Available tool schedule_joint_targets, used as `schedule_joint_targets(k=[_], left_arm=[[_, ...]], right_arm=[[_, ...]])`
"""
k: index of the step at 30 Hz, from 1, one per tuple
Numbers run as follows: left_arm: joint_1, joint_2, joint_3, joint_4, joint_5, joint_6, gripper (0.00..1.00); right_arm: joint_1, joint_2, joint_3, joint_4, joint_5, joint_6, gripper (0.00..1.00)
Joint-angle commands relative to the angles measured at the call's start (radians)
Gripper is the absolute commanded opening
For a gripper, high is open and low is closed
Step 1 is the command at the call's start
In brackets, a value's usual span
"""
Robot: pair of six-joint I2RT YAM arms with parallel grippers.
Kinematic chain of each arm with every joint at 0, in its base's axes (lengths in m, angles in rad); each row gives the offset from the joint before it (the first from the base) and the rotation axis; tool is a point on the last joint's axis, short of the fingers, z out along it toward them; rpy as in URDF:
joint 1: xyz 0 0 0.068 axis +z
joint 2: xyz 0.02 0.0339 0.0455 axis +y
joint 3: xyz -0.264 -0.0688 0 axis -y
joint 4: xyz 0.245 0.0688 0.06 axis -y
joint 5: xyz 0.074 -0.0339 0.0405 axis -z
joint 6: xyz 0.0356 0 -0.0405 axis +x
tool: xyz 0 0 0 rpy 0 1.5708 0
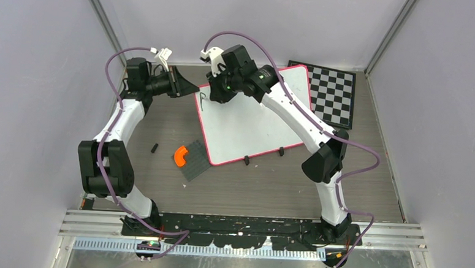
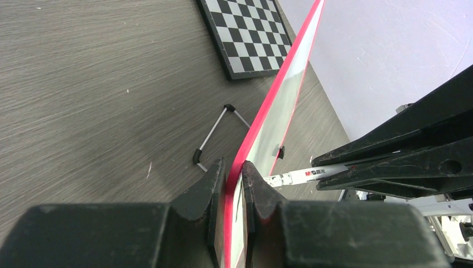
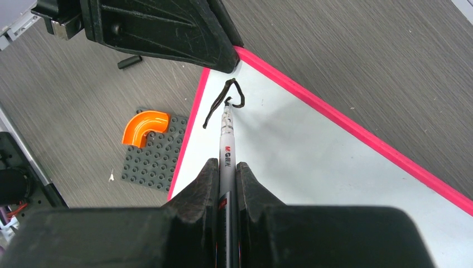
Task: Write a sentence on the whiteboard
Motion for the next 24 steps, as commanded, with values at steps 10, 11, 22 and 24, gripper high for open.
schedule_joint_targets(k=[10,11,22,24], left_arm=[[-0.004,-0.054,0.006,-0.012,0.008,-0.009,0.00],[-0.004,-0.055,0.007,-0.012,0.010,-0.009,0.00],[-0.009,-0.052,0.008,-0.012,0.006,-0.008,0.00],[-0.010,-0.050,0.007,-0.012,0.005,-0.007,0.00]], right_arm=[[-0.003,-0.154,-0.082,0.017,0.025,-0.023,0.00],[-0.003,-0.152,-0.084,0.017,0.024,-0.025,0.00],[-0.003,-0.111,-0.064,0.000,0.039,-0.023,0.00],[-0.002,-0.101,-0.056,-0.004,0.038,-0.023,0.00]])
